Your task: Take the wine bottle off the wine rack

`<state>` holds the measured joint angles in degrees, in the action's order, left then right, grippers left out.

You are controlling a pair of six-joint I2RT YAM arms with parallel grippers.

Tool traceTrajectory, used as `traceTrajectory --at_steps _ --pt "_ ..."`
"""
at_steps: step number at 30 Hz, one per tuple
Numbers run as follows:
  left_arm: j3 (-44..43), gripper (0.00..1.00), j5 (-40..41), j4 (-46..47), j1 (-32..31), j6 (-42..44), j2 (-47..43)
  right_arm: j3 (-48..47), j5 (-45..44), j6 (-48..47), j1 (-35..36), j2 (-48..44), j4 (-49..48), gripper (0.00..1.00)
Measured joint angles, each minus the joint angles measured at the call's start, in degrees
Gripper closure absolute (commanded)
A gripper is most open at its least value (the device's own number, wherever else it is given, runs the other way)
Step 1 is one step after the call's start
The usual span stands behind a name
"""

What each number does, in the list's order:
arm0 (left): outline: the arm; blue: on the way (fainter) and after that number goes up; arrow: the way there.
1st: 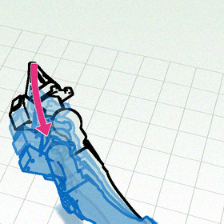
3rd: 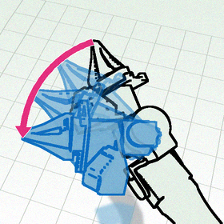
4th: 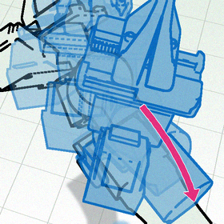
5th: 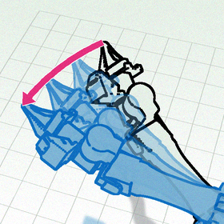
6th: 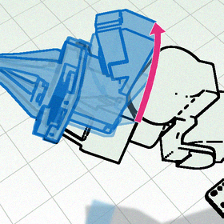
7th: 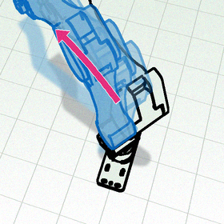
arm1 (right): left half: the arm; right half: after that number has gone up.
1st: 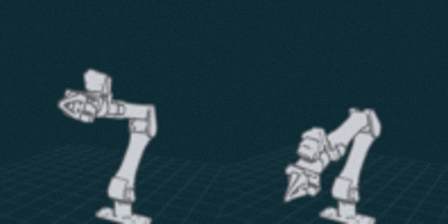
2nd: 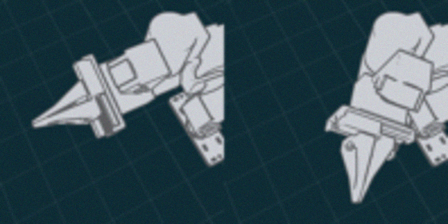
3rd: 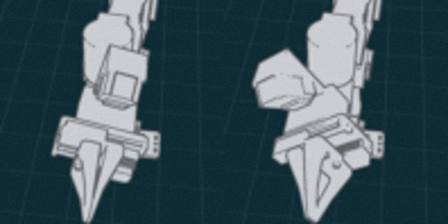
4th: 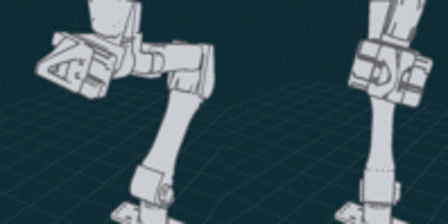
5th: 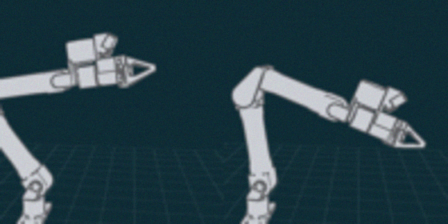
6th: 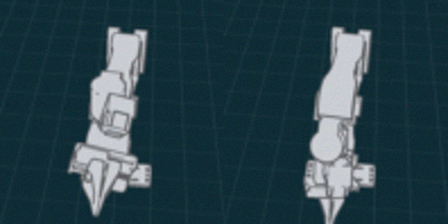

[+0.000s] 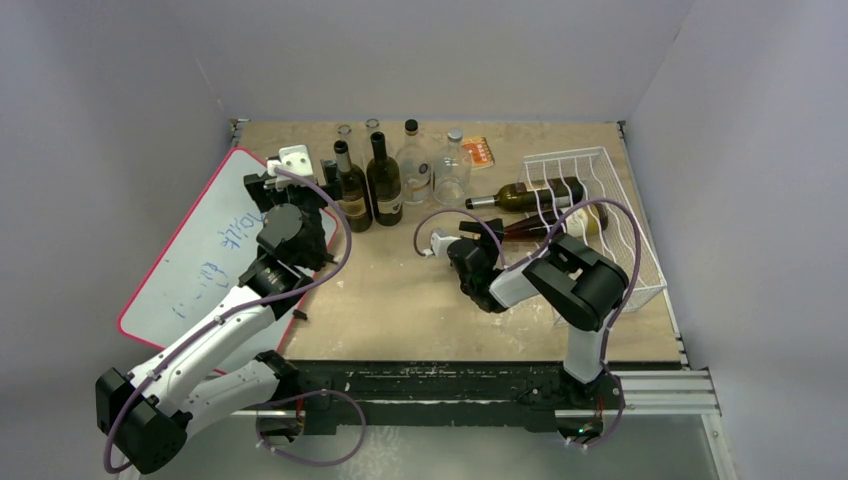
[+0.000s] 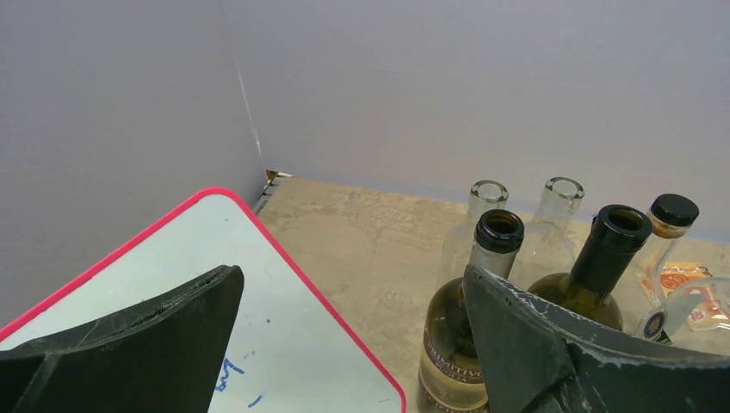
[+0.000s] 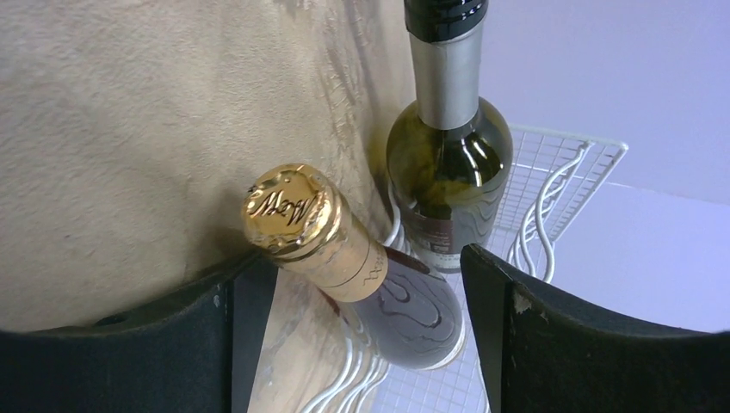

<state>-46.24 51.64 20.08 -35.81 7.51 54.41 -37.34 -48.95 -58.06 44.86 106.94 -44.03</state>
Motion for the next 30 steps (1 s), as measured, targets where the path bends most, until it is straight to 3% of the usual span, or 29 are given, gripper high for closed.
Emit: traceTrajectory --at_steps 5,11,25,30 --pt "0.0 0.0 0.0 0.0 0.0 -0.02 -0.02 0.5 0.46 -3.3 -1.42 2.32 -6.05 0.28" --pt "0.0 0.0 0.0 0.0 0.0 -0.02 -0.02 0.63 0.92 -5.84 -2.49 4.74 -9.6 0.43" --pt "0.0 0.0 0.0 0.0 0.0 -0.02 0.0 0.5 0.61 -8.92 -2.23 5.11 -8.57 0.88" --pt "0.0 0.0 0.0 0.0 0.0 -0.02 0.0 0.31 0.28 -8.63 -0.98 4.7 -6.34 0.91"
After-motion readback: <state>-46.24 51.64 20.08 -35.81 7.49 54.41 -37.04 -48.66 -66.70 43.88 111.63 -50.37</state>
